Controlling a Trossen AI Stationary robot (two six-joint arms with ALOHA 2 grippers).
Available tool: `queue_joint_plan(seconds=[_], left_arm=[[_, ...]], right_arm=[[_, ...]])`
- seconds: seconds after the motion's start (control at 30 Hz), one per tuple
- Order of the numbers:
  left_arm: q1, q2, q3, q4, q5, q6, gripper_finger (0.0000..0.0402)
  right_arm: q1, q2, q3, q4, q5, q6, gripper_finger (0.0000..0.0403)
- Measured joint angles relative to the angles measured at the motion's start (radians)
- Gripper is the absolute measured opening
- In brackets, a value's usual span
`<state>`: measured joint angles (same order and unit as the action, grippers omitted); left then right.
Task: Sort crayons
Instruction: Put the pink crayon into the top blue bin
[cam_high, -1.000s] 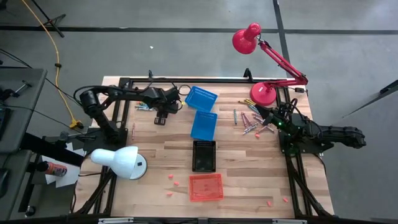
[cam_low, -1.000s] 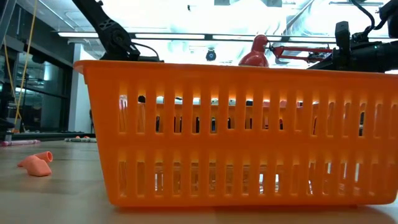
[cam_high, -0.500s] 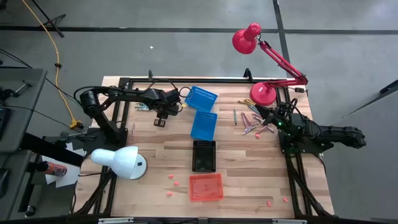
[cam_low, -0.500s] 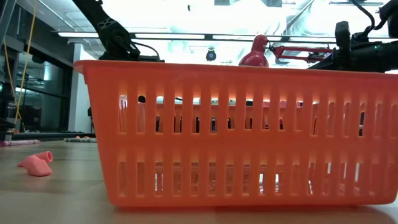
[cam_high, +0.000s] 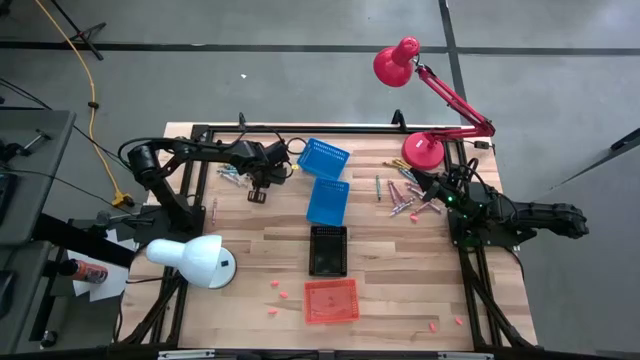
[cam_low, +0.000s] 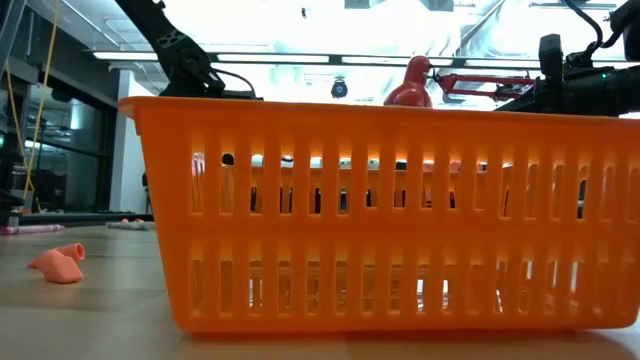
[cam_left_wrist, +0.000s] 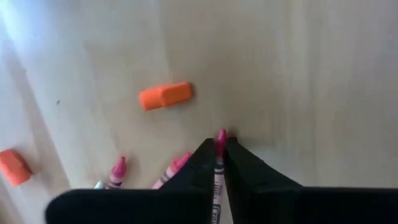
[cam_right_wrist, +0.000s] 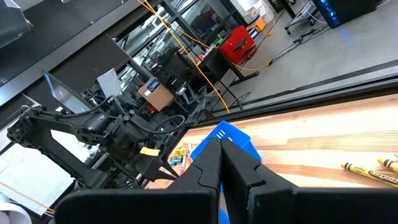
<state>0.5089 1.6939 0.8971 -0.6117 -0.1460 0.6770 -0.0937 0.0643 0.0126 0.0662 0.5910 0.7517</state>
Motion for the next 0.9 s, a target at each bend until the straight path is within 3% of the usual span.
queue_joint_plan(seconds=[0.27, 0.53, 0.7, 0.9], left_arm=[[-0.013, 0.002, 0.033, -0.015, -0.033, -0.011, 0.0003], [-0.041, -0.074, 0.178, -0.086, -0.032, -0.05, 0.0], [-0.042, -0.198, 0.193, 0.155, 0.191, -0.117, 0.0], [-0.003, -0.275, 0.052, 0.725, 0.503, -0.305, 0.0]], right_arm=[[0.0, 0.0, 0.0, 0.0, 0.0, 0.0, 0.0], [0.0, 0.0, 0.0, 0.0, 0.0, 0.0, 0.0], [0.0, 0.0, 0.0, 0.0, 0.0, 0.0, 0.0], [0.0, 0.0, 0.0, 0.0, 0.0, 0.0, 0.0]])
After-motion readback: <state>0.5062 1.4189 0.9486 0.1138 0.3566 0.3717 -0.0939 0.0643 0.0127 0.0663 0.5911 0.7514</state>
